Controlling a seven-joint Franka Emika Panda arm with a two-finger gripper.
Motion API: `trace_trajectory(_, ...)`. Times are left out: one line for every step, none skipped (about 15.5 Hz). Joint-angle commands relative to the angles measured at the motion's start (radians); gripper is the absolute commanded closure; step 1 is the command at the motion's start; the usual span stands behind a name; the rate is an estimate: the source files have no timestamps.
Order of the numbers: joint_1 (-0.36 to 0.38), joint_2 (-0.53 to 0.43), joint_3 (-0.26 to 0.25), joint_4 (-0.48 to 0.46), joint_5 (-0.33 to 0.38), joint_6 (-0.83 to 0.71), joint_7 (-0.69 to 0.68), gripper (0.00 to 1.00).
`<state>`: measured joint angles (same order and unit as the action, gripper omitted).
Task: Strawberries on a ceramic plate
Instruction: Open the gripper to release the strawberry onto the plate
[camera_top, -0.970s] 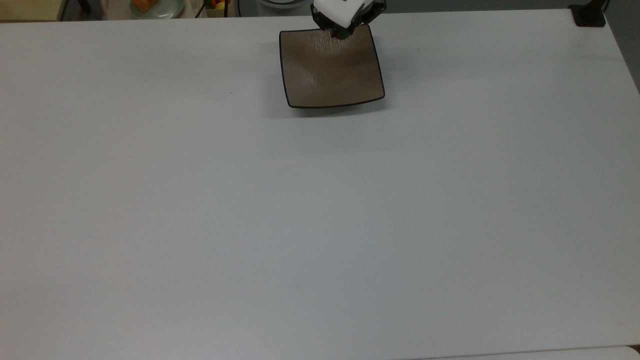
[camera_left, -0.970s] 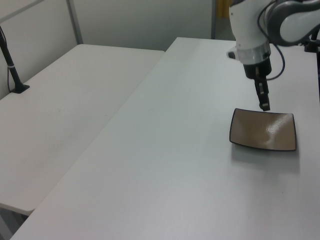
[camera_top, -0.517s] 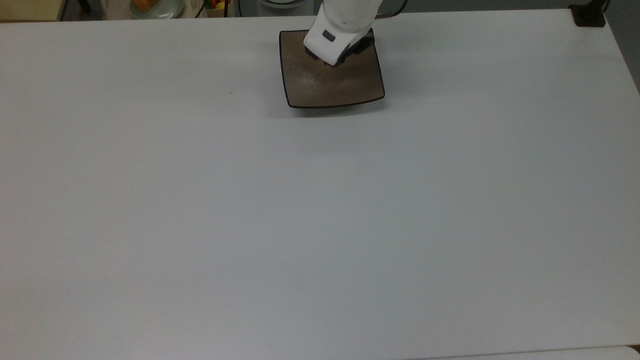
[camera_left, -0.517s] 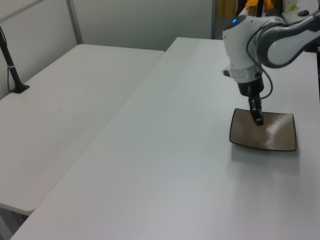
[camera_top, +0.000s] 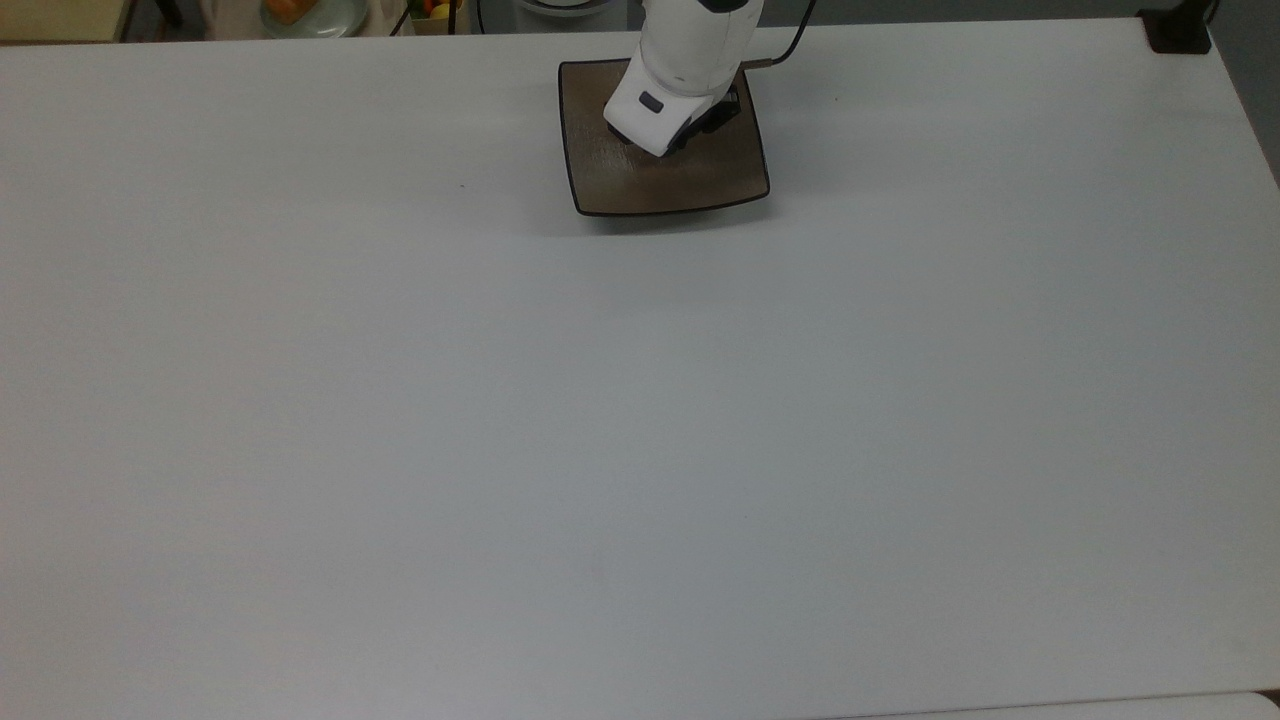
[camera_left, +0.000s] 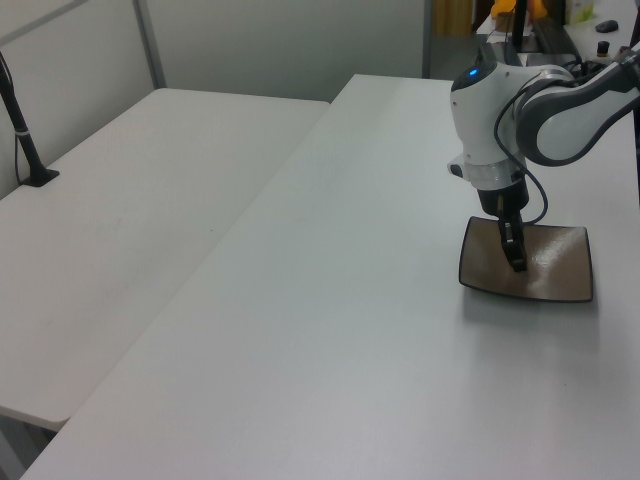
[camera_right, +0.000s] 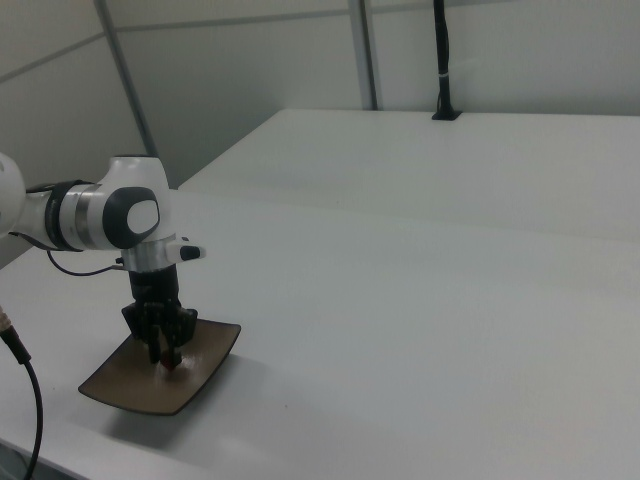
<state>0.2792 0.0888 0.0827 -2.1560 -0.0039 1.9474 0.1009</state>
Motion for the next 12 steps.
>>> trace_trajectory(0.009, -0.015, -0.006, -0.012, 0.016, 0.021, 0.006, 0.13)
trace_trajectory(0.011, -0.015, -0.006, -0.008, 0.016, 0.018, 0.008, 0.00)
trace_trajectory(0.011, -0.018, -0.006, -0.001, 0.016, 0.015, 0.011, 0.00)
trace_trajectory(0.011, -0.020, -0.006, 0.014, 0.016, 0.012, 0.032, 0.00)
trace_trajectory(0.011, -0.023, -0.006, 0.028, 0.016, 0.007, 0.086, 0.00)
trace_trajectory(0.011, -0.024, -0.006, 0.045, 0.015, 0.004, 0.162, 0.00)
trace_trajectory(0.012, -0.027, -0.006, 0.073, 0.003, -0.005, 0.224, 0.00)
trace_trajectory(0.014, -0.027, -0.003, 0.106, -0.002, -0.018, 0.255, 0.00)
trace_trajectory(0.012, -0.027, -0.003, 0.145, -0.011, -0.036, 0.263, 0.00)
trace_trajectory(0.011, -0.027, -0.003, 0.187, -0.013, -0.069, 0.264, 0.00)
trace_trajectory(0.011, -0.027, -0.003, 0.235, -0.013, -0.111, 0.264, 0.00)
trace_trajectory(0.011, -0.027, -0.003, 0.278, -0.014, -0.148, 0.264, 0.00)
